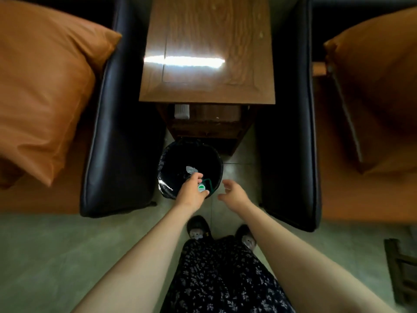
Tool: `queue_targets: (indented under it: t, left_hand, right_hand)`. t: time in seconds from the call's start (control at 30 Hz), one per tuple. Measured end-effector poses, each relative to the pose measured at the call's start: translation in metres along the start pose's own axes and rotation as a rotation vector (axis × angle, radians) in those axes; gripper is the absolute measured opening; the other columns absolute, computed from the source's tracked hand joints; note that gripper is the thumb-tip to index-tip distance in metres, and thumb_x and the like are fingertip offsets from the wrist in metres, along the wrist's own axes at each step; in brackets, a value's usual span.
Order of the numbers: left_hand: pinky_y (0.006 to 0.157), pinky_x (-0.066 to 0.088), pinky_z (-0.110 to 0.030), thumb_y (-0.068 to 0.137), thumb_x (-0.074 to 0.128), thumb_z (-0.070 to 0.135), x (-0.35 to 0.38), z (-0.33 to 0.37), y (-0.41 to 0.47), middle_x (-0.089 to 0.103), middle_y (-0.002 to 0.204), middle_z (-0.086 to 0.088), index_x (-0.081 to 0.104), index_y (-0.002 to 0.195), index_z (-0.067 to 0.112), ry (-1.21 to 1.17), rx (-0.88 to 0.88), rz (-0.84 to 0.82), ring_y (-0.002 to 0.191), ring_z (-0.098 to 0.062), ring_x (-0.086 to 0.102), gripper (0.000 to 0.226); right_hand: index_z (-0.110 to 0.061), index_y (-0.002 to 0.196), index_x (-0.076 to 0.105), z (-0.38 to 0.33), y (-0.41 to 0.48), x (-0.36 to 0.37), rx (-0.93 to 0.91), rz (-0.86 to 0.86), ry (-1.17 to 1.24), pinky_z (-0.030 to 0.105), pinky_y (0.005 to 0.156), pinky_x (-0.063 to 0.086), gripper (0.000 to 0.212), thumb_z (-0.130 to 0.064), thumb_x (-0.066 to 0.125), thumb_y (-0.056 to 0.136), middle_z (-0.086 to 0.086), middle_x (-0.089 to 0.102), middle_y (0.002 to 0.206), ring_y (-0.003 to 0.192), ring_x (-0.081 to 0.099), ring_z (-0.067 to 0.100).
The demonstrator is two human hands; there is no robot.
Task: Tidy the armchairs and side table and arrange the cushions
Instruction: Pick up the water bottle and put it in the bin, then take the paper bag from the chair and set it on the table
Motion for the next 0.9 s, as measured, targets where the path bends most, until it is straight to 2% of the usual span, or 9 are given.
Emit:
queue_targets:
  t: [0.17,0.3,0.4,0.5,0.77,0.9]
  left_hand:
    - [0.098,0.044,-0.032,0.087,0.068,0.011,-0.003,0.038,-0.032,0.056,0.127,-0.008,0.049,0.129,0.011,0.030,0.051,0.003,0.112,-0.022,0.055,0.046]
    - [0.095,0.044,-0.029,0.089,0.065,0.010,0.007,0.084,-0.058,0.055,0.123,-0.005,0.047,0.130,0.012,0.055,0.093,-0.002,0.109,-0.019,0.055,0.045]
    - [0.091,0.045,-0.028,0.087,0.066,0.008,0.031,0.129,-0.083,0.056,0.118,-0.006,0.049,0.128,0.010,0.110,0.159,0.020,0.099,-0.017,0.055,0.044]
    - [0.090,0.048,-0.031,0.086,0.068,0.008,0.071,0.185,-0.113,0.058,0.112,-0.006,0.051,0.125,0.009,0.154,0.280,0.005,0.091,-0.016,0.056,0.042]
    - [0.095,0.050,-0.038,0.085,0.068,0.018,0.156,0.317,-0.191,0.059,0.113,0.000,0.052,0.122,0.018,0.314,0.547,-0.072,0.102,-0.019,0.060,0.040]
    - [0.092,0.049,-0.033,0.084,0.068,0.017,0.180,0.373,-0.213,0.062,0.113,-0.002,0.054,0.119,0.017,0.376,0.630,-0.076,0.099,-0.018,0.060,0.038]
  right_hand:
    - [-0.009,0.142,0.041,-0.011,-0.037,-0.043,-0.075,0.047,0.019,0.030,0.105,0.036,0.059,-0.008,0.065,0.088,0.008,0.048,0.144,0.133,0.044,0.023]
    - [-0.010,0.139,0.045,-0.003,-0.068,-0.094,-0.152,0.097,0.018,0.030,0.104,0.039,0.058,-0.012,0.068,0.086,0.009,0.051,0.141,0.129,0.048,0.023]
    - [-0.013,0.137,0.048,0.018,-0.102,-0.140,-0.194,0.144,-0.003,0.024,0.094,0.041,0.054,-0.015,0.067,0.087,0.006,0.054,0.137,0.122,0.053,0.021]
    - [-0.011,0.136,0.049,0.044,-0.142,-0.192,-0.234,0.205,-0.028,0.030,0.102,0.041,0.052,-0.013,0.066,0.087,0.007,0.053,0.138,0.125,0.051,0.023]
    - [-0.014,0.135,0.050,0.110,-0.232,-0.325,-0.256,0.395,-0.081,0.030,0.102,0.040,0.050,-0.016,0.066,0.088,0.006,0.053,0.139,0.128,0.048,0.022]
    - [-0.013,0.133,0.051,0.142,-0.269,-0.376,-0.224,0.462,-0.071,0.030,0.101,0.041,0.048,-0.015,0.066,0.087,0.007,0.055,0.136,0.126,0.050,0.023]
Point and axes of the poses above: each hand's wrist, its own y-axis towards the middle knuckle, its own x-axis out of the palm, z = x × y, the point moved 5 cm from there along y, towards the middle knuckle
